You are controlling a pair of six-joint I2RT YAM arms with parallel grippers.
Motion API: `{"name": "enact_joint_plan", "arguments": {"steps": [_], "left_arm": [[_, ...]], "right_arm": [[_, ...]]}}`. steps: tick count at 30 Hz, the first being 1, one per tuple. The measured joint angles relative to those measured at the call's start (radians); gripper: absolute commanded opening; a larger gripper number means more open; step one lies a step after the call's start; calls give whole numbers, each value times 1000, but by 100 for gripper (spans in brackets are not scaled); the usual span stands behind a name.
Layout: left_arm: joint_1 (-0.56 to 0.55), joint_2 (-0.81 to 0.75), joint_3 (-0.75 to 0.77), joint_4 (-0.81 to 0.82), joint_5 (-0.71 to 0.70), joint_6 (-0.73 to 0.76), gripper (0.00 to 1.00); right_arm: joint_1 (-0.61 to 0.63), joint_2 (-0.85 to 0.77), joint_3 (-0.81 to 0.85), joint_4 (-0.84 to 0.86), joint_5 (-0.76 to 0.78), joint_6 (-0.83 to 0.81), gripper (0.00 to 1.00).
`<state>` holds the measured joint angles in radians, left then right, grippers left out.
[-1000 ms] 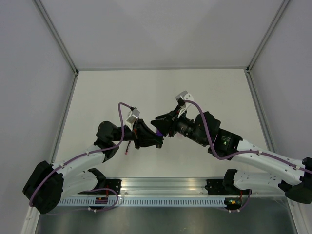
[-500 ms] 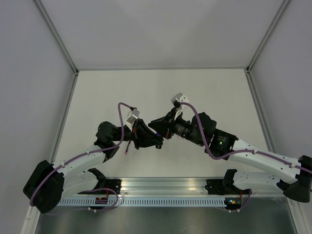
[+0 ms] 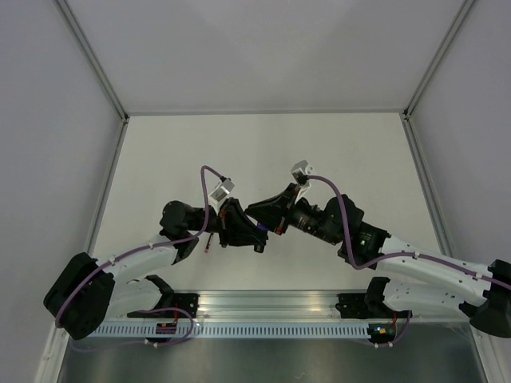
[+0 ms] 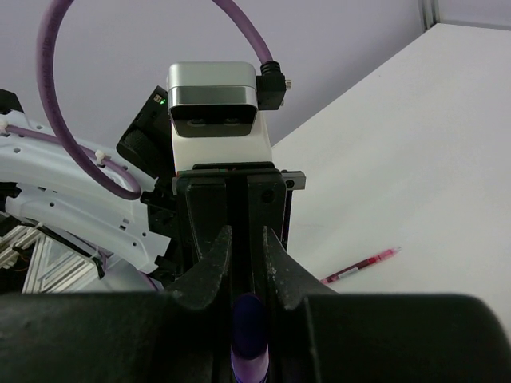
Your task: Insert the pens into the pen caps
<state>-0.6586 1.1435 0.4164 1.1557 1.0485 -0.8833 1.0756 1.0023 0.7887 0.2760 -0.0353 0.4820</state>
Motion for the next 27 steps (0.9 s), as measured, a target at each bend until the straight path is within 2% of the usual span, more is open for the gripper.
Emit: {"name": "enact_joint_plan", "arguments": {"steps": [3,11,27], "left_arm": [[-1,-3,0,-16,5,2,2],[-2,-74,0,-185,2,63,2],[6,-74,0,-282,5,99,2]], "right_arm": [[0,-8,-26,27,-2,21,0],[-7,-8,-90,115,-23,102,0],[-20,6,-193,271,-20,183,0]]}}
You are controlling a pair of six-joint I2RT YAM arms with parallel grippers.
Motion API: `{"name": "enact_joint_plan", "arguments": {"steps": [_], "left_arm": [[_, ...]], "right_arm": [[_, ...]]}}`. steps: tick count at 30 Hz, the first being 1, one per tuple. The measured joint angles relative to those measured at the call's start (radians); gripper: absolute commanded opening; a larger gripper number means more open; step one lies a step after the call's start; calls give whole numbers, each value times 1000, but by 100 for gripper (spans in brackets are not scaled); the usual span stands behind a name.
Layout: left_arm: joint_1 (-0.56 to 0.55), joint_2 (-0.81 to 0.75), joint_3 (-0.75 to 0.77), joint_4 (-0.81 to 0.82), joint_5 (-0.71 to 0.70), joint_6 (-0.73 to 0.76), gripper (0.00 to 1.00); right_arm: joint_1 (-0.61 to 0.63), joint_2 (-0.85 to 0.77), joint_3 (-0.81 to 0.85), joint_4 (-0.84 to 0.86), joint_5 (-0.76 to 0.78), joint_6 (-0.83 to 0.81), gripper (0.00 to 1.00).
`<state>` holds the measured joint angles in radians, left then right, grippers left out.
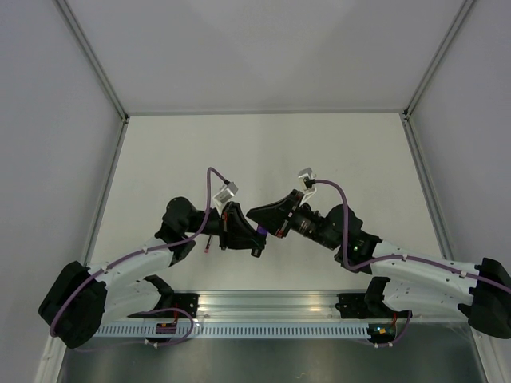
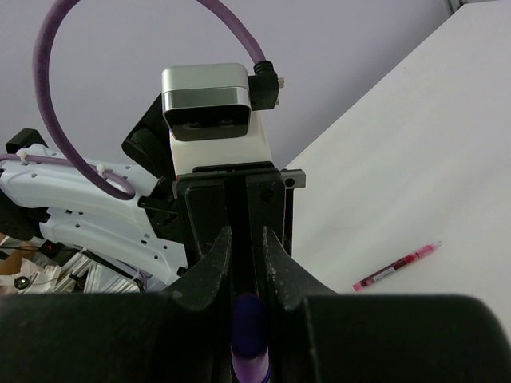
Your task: Insert the pens into the pen caps
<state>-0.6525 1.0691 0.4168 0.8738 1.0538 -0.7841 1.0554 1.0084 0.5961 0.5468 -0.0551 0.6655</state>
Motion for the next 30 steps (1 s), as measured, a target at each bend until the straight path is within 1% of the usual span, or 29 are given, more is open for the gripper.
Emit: {"name": "enact_joint_plan", "arguments": {"steps": [10,20,23,25,26,27,28,30], "left_arm": [[30,35,18,8,35,-19,2],[63,66,26,-9,68,-19,2],[63,80,34,-9,76,-19,2],[63,82,43,-11,79,-18,2],[64,82,50,-11,78,-17,2],[65,82,60,-10,76,-14,2],[67,82,70,-5,72,-11,2],[71,82,85,3,37,-6,2]], "right_arm": [[0,13,-2,3,29,-26,0],[0,41,-36,77,77,-15,0],[6,16,-42,55,112,-13,0],[15,-11,-33,8,145,-14,1],[21,-22,-14,-33,169,-18,7],[27,-28,13,-77,193,-25,16],[34,-31,43,-120,223,-34,31],[47,-33,101,-211,279,-55,41]]}}
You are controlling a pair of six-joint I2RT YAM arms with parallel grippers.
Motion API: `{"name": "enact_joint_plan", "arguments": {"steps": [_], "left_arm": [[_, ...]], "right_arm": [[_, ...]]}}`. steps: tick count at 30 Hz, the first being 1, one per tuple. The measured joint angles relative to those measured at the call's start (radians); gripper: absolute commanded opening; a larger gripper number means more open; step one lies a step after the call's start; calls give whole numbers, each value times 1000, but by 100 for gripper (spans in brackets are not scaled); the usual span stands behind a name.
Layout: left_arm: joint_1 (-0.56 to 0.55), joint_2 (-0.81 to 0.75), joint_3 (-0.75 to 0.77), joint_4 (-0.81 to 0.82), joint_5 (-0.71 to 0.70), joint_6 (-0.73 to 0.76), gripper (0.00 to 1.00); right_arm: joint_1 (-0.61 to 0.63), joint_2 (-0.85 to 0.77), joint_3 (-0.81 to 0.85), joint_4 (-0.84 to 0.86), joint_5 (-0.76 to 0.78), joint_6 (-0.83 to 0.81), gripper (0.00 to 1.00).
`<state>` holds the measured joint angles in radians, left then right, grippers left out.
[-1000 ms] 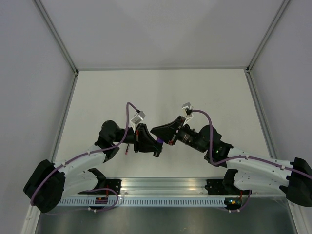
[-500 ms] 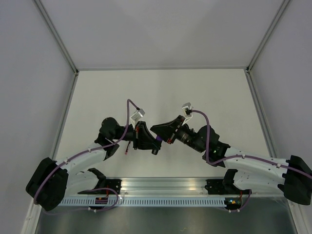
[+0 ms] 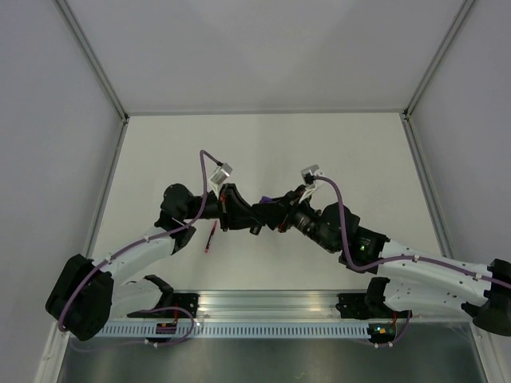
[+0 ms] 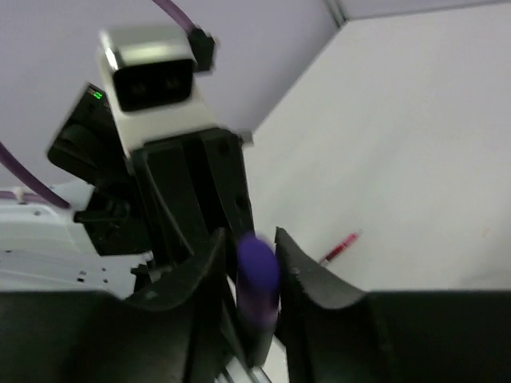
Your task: Insert the pens into the pen caps
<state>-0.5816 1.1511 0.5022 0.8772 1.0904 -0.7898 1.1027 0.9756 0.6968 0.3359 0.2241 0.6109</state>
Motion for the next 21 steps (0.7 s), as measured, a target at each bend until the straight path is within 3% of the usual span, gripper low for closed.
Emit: {"name": "enact_joint_plan", "arguments": {"steps": [1,5,13,21], "left_arm": [[12,0,10,8,-41,4,2],[57,8,20,8,-165,32,2],[58,85,17,-148,-408,78,2],[52,386,122,-300,-597,-58,2]], "right_arm": [[9,-2,24,-58,25,-13,51],[21,15,137,-243,161,-62,62],[-6,-51,244,-331,454,-91,71],[-8,-196,102,-399,528,-87,73]]}}
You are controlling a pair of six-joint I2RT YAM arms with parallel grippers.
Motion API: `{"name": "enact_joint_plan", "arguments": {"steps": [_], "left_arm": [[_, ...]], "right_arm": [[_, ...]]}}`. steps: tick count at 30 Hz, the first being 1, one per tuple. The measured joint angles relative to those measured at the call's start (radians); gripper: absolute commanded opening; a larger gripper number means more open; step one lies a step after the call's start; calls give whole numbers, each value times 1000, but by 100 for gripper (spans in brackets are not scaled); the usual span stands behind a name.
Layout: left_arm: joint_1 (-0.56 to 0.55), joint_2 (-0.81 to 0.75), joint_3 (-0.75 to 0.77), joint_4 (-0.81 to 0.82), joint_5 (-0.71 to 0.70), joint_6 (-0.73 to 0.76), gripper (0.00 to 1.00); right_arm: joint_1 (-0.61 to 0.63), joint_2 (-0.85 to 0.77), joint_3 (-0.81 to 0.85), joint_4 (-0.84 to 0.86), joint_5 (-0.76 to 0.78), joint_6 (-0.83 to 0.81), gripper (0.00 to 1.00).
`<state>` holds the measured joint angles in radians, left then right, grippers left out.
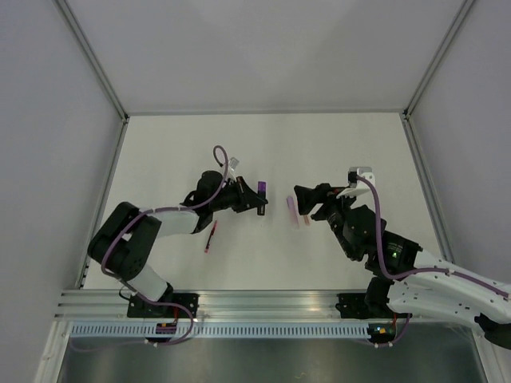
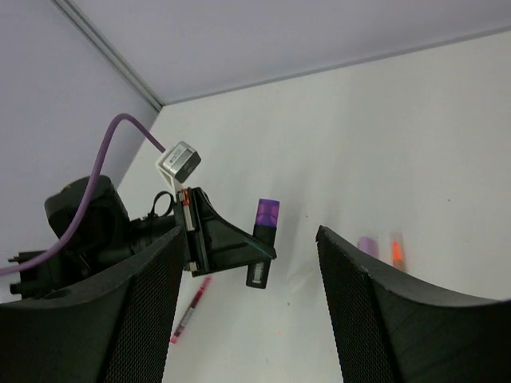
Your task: Insert the pens into the pen caps
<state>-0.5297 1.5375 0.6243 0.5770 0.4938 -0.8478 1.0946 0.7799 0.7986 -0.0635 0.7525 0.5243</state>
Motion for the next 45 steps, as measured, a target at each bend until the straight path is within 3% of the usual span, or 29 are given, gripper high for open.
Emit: {"name": "enact_joint_plan", "arguments": {"steps": [6,11,17,27,34,45], "left_arm": [[-24,245,61,-7,-52,-86,5],[-55,308,70,-21,-118,-125,12],[-98,307,100,-61,-200,-135,34],[-144,251,150,-223,-293,-112,46],[-143,157,236,-447,-349,-21,52],[-123,21,358,-803,-564,181,55]], "right_arm": [[0,-33,-110,-27,9,-5,73],[-1,-31,-110,-26,9,-10,74],[-1,-19,-110,-27,9,-23,74],[-1,0,-110,-27,-8,-25,74],[-2,1,-110,-28,-30,-27,74],[-2,14,-110,-25,-148,-79,69]]}}
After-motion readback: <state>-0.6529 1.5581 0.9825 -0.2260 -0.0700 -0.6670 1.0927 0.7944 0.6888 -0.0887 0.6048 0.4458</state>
